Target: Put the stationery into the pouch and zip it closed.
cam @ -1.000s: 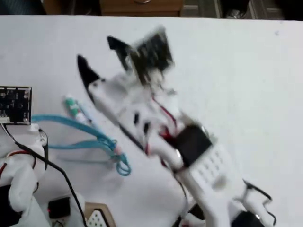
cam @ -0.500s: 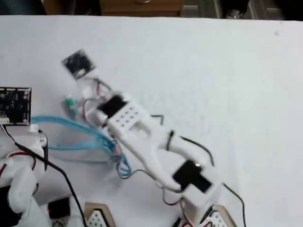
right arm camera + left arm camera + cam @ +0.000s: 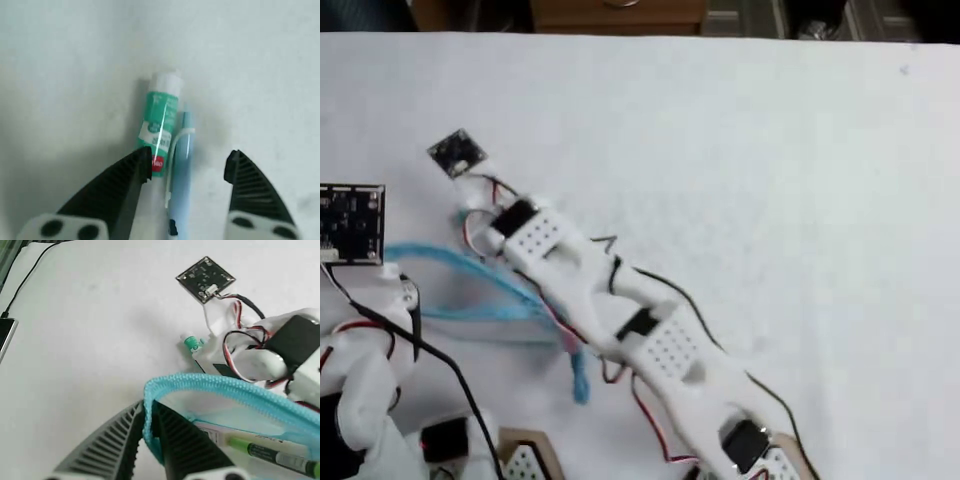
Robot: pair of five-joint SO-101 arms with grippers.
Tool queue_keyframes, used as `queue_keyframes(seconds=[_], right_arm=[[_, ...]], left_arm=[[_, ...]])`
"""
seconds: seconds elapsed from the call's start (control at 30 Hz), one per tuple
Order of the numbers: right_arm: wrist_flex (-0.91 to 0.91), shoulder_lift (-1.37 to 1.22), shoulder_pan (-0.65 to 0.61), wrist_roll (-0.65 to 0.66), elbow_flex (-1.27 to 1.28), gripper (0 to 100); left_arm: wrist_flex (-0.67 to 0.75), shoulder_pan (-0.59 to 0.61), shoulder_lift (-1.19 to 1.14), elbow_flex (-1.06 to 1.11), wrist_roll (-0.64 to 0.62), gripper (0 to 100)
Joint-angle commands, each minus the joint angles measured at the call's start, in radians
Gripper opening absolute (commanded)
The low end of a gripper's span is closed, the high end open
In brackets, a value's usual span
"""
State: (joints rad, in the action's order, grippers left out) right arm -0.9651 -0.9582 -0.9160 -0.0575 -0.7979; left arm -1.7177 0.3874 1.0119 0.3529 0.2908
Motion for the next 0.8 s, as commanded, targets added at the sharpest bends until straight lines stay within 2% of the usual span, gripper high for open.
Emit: queue_keyframes(seconds=[0.0, 0.1, 0.2, 0.3, 0.47, 0.53, 0.77], right_arm=[[-0.087, -0.131, -0.012, 0.006, -0.227, 18.3], [-0.202, -0.225, -0.004, 0.008, -0.397, 1.8], [-0.334, -0.282, 0.027, 0.008, -0.555, 5.8], [-0.453, -0.309, 0.079, 0.008, -0.697, 1.2], [-0.684, -0.309, 0.18, 0.011, -0.845, 1.5], [-0.789, -0.317, 0.213, 0.055, -0.868, 1.7], [-0.808, -0.254, 0.331, 0.077, -0.856, 1.7]], left_arm=[[-0.054, -0.001, -0.016, 0.081, -0.006, 2], [-0.054, -0.001, -0.016, 0.081, -0.006, 2], [-0.054, -0.001, -0.016, 0.081, -0.006, 2], [-0.054, -0.001, -0.012, 0.081, -0.006, 2], [-0.052, -0.001, -0.01, 0.081, -0.006, 2], [-0.052, -0.001, -0.012, 0.081, -0.006, 2], [-0.052, -0.001, -0.01, 0.081, -0.006, 2]])
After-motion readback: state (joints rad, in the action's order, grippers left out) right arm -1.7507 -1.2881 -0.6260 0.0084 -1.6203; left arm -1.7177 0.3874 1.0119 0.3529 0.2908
